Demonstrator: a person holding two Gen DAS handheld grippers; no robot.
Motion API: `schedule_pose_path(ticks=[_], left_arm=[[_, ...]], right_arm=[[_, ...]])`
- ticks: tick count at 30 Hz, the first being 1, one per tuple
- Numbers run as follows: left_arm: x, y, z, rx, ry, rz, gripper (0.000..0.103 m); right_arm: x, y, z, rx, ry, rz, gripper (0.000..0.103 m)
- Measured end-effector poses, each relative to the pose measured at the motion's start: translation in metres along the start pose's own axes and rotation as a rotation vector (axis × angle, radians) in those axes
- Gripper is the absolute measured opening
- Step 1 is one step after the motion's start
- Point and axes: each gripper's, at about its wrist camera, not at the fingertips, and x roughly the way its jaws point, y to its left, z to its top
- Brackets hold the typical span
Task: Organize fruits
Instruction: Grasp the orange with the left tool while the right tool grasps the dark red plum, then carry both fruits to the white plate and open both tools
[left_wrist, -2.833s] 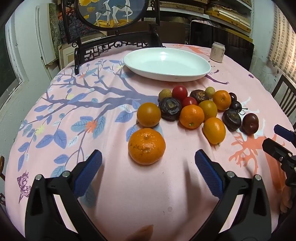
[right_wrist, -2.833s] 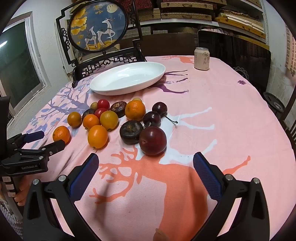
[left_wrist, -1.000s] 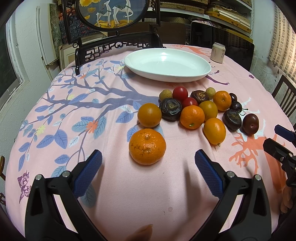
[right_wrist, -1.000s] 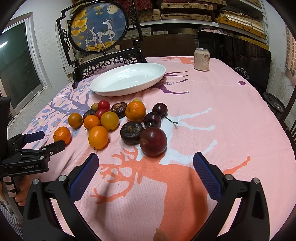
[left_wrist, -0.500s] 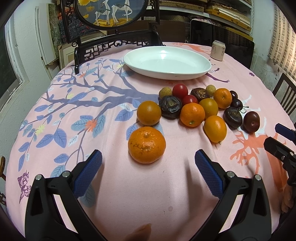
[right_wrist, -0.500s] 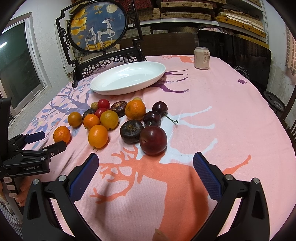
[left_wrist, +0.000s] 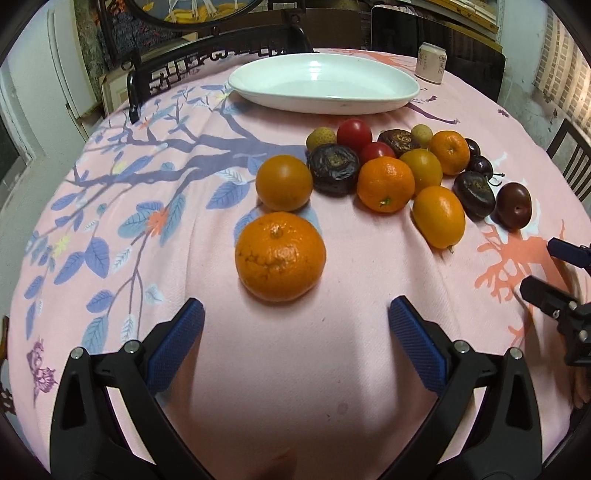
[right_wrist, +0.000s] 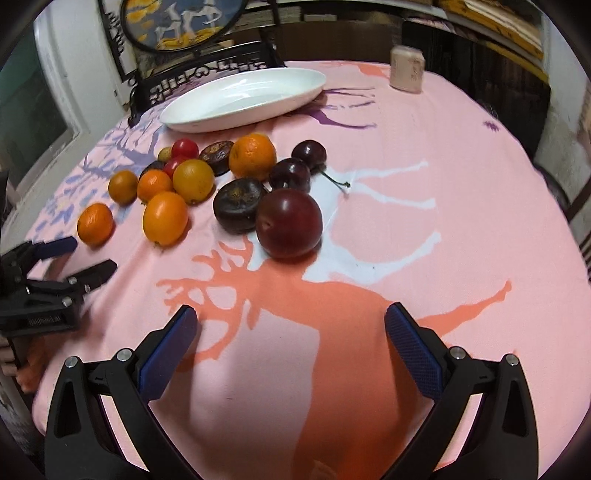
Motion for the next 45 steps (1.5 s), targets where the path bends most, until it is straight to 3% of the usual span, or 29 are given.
schedule_pose_path(ticks=[3, 8, 10, 13, 20, 23, 26, 31, 33, 36, 41, 45], left_arm=[[0.000, 0.000, 0.000, -0.002, 0.002, -0.003, 0.101], [0.000, -0.001, -0.001, 0.008, 0.001, -0.005, 0.101], [-0.001, 0.000, 0.001, 0.042, 0.004, -0.030, 0.101], [-0.003, 0.013, 0.007, -0.013, -0.015, -0.086, 0.101], [-0.005, 0.011, 0.019, 0.061, -0.087, -0.051, 0.101], [-0.005, 0.000, 0.017, 0.114, -0.097, -0.055, 0.095], [-0.004, -0.002, 0.017, 0.128, -0.091, -0.087, 0.077], [-0.003, 0.004, 0.017, 0.097, -0.086, -0.103, 0.063], [-0.003, 0.007, 0.018, 0.082, -0.086, -0.117, 0.047], [-0.004, 0.009, 0.017, 0.070, -0.082, -0.169, 0.046], [-0.017, 0.006, 0.023, 0.073, -0.124, -0.172, 0.045], [-0.029, 0.009, 0.063, 0.049, -0.183, -0.169, 0.045]], right_arm=[[0.003, 0.009, -0.003, -0.106, 0.028, -0.038, 0.102], [0.001, 0.006, -0.005, -0.129, 0.032, -0.012, 0.102], [0.001, 0.006, -0.005, -0.131, 0.033, -0.015, 0.102], [0.000, 0.004, -0.002, -0.137, 0.033, 0.004, 0.102], [-0.007, -0.002, 0.025, -0.095, -0.058, 0.096, 0.102], [-0.005, -0.003, 0.035, -0.095, -0.111, 0.067, 0.101], [0.005, -0.005, 0.038, -0.087, -0.082, 0.103, 0.081], [0.011, -0.012, 0.040, -0.053, -0.070, 0.138, 0.059], [0.016, -0.014, 0.041, -0.041, -0.051, 0.158, 0.043], [0.018, -0.019, 0.042, -0.018, -0.051, 0.187, 0.038], [0.008, -0.023, 0.043, 0.007, -0.078, 0.229, 0.037], [-0.014, -0.019, 0.074, 0.023, -0.158, 0.234, 0.037]])
